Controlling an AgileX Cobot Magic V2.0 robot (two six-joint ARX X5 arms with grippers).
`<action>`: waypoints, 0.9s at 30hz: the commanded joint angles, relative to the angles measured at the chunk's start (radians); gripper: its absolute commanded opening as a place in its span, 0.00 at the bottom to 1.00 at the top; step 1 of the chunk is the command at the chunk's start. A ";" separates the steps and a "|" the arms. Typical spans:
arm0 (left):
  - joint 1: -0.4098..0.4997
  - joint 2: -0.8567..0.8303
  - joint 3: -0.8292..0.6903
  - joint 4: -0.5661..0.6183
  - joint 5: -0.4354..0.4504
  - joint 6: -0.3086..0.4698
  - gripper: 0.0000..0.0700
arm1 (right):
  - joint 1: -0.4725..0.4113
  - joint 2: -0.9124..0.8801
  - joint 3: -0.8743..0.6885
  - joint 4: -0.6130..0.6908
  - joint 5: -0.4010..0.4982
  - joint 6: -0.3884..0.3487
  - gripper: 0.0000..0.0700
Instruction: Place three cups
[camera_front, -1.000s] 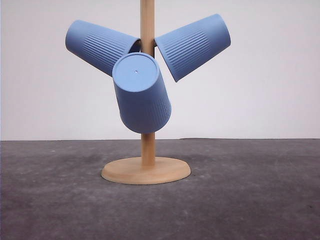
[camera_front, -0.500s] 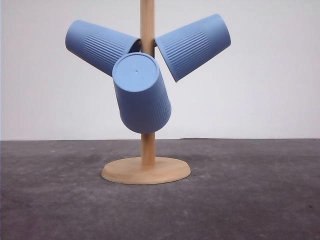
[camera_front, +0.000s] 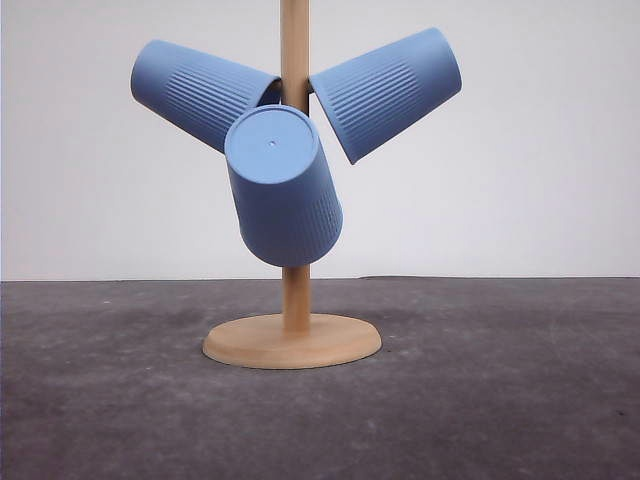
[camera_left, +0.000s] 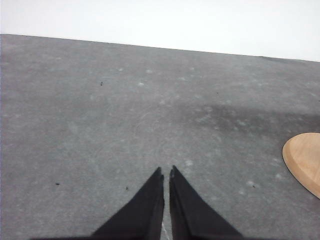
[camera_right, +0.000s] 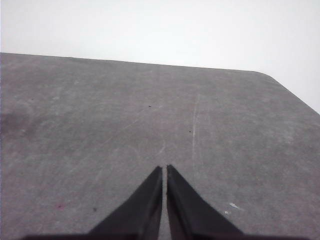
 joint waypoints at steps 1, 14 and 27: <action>0.001 -0.001 -0.013 -0.004 -0.002 -0.001 0.00 | 0.001 0.001 -0.003 0.011 0.003 0.011 0.02; 0.001 -0.001 -0.013 -0.004 -0.002 -0.001 0.00 | 0.001 0.001 -0.003 0.011 0.003 0.011 0.02; 0.001 -0.001 -0.013 -0.004 -0.002 -0.001 0.00 | 0.001 0.001 -0.003 0.011 0.003 0.011 0.02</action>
